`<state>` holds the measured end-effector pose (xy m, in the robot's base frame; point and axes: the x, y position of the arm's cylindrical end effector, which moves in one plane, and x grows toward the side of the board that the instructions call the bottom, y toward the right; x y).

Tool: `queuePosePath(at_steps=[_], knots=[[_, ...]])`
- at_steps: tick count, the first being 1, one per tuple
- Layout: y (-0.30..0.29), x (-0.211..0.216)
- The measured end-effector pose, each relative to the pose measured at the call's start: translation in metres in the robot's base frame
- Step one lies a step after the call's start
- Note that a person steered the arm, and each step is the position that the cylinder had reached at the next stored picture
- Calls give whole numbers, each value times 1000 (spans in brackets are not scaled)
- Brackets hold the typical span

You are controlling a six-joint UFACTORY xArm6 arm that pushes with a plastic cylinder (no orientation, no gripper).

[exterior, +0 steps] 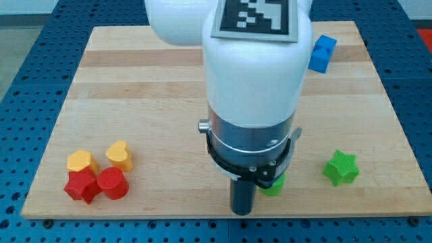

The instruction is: Move the green circle to the group of blocks

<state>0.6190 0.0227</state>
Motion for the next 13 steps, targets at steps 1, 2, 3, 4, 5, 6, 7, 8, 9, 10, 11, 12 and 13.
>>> queuePosePath(at_steps=[1,2,3,4,5,6,7,8,9,10,11,12,13], knots=[[0,0],[4,-15],[4,-52],[20,-33],[44,-21],[44,-46],[67,-21],[105,-20],[112,-62],[112,-86],[138,-123],[224,-103],[261,-16]])
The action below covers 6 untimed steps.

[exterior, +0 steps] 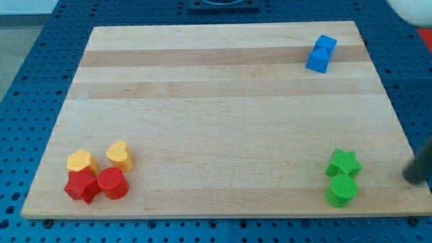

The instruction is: Move the green circle to the group of blocks

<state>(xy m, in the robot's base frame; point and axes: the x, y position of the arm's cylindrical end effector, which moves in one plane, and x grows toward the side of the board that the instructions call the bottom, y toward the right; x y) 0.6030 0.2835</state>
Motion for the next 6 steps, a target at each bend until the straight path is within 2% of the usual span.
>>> queuePosePath(at_steps=[1,2,6], knots=[[-7,15],[-35,13],[-200,-7]])
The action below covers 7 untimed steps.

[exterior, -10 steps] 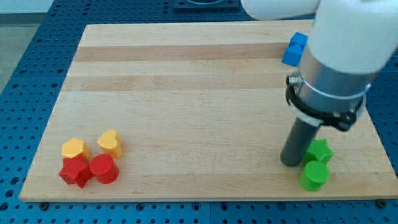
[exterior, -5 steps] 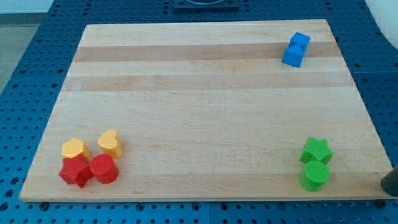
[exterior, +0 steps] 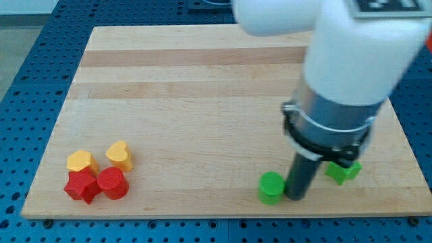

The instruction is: Move the green circle to the group of blocks

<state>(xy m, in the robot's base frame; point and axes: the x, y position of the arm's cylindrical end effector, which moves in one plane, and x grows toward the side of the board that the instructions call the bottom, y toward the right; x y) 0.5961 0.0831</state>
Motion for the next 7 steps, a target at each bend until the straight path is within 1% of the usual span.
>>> queuePosePath(at_steps=[3,5,6,7], knots=[[-136,0],[-211,0],[-213,2],[-181,23]])
